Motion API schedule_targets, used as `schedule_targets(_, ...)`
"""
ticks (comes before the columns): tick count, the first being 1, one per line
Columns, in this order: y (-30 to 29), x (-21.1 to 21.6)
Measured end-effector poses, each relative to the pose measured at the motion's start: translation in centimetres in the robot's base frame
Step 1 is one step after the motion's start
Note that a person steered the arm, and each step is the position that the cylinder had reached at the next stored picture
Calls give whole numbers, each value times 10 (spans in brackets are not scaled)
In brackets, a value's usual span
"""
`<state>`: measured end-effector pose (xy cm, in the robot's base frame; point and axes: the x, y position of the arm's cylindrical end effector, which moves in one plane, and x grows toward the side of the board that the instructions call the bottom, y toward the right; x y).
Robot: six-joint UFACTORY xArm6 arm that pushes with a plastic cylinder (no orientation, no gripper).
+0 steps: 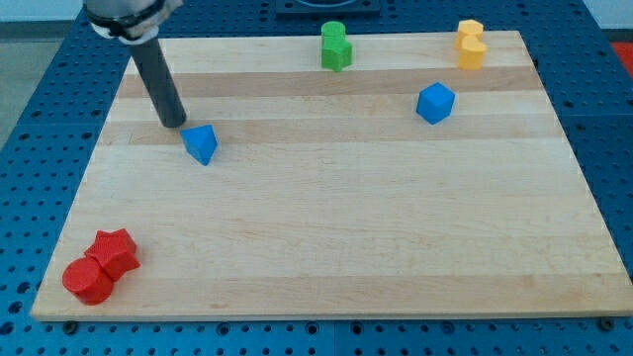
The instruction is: Push the blue triangle to the bottom center of the board
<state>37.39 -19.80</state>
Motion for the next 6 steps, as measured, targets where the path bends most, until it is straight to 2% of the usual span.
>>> schedule_targets(2,23,47)
schedule_targets(4,76,65)
schedule_targets(6,93,110)
